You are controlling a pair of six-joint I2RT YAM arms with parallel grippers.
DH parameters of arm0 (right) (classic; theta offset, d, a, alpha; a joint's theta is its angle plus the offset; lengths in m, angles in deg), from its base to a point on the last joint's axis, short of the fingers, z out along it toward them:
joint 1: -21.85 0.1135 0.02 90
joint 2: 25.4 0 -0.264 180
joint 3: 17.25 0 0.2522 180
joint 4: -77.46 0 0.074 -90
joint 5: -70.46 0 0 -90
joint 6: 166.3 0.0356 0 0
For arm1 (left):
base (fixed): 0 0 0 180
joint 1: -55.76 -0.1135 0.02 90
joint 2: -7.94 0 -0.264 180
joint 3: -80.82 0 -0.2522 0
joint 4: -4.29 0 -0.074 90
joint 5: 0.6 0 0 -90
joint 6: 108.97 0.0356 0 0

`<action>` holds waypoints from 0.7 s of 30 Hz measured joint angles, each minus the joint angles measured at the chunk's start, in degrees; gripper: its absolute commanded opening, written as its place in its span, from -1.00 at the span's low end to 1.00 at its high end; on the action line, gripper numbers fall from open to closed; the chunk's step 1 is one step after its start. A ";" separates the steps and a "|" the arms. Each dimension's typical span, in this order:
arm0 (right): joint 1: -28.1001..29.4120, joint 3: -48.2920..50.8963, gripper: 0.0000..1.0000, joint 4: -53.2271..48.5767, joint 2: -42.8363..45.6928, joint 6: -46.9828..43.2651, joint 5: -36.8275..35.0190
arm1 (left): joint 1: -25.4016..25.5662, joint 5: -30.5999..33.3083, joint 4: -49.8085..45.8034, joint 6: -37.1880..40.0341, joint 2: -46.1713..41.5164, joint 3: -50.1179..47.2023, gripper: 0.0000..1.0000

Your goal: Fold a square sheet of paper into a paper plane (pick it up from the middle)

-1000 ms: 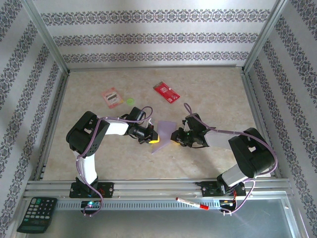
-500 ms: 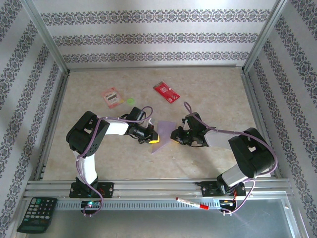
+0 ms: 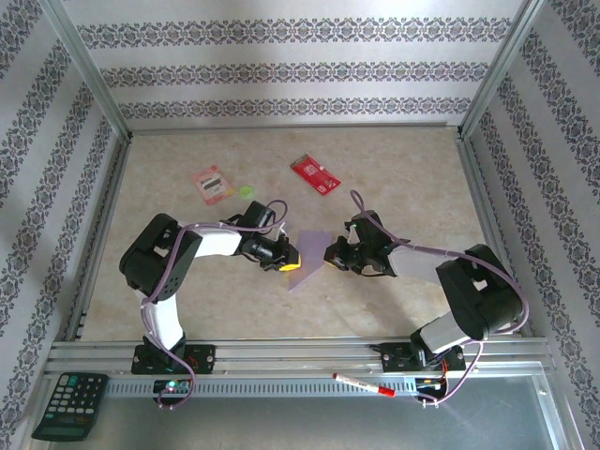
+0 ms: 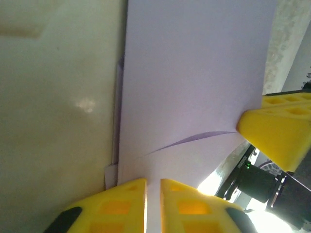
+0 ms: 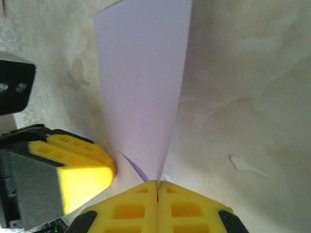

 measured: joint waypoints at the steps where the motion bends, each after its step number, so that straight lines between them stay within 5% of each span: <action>1: 0.00 0.35 -1.00 -0.39 0.92 0.74 -0.04 | 0.39 0.96 -0.44 0.50 -1.73 -0.52 -0.53; 10: 0.31 1.77 -1.00 -6.47 10.78 8.55 -1.14 | 13.75 20.02 -7.41 12.04 -17.55 -1.51 -0.13; 21: 0.92 4.26 -1.00 -7.85 13.60 18.16 -1.14 | 28.94 43.60 -9.70 19.85 -16.57 -1.29 0.10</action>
